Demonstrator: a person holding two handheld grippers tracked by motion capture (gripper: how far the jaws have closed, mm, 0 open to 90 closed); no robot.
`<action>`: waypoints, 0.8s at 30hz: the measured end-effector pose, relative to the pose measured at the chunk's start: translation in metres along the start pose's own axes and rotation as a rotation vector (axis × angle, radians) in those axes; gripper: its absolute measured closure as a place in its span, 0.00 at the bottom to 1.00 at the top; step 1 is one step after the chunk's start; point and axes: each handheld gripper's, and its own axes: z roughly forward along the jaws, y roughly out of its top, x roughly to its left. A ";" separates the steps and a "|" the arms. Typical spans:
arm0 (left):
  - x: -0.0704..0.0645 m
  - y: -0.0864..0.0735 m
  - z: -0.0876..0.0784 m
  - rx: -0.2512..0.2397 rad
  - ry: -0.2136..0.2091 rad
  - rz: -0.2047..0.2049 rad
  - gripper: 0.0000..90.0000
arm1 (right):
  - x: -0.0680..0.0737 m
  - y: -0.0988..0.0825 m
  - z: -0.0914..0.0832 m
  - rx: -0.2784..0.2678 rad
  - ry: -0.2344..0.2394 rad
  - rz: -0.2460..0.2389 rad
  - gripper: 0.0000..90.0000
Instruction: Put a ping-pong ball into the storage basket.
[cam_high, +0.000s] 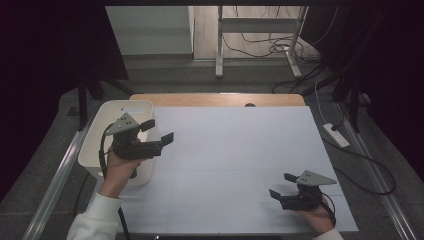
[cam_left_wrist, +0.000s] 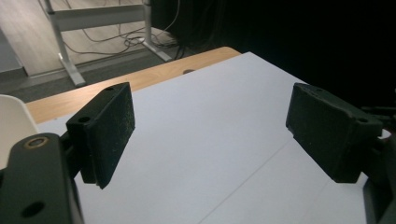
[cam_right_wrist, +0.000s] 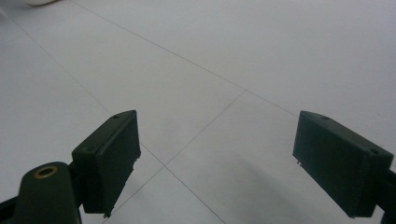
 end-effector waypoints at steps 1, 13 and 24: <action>-0.002 -0.001 0.000 0.002 -0.003 0.006 0.18 | 0.000 0.000 0.000 0.000 0.000 -0.001 0.16; -0.024 -0.013 0.006 0.021 -0.060 0.035 0.18 | 0.002 -0.001 -0.001 -0.003 0.005 -0.005 0.16; -0.047 -0.030 0.015 0.033 -0.121 0.060 0.18 | 0.003 -0.002 -0.006 -0.002 -0.011 -0.003 0.16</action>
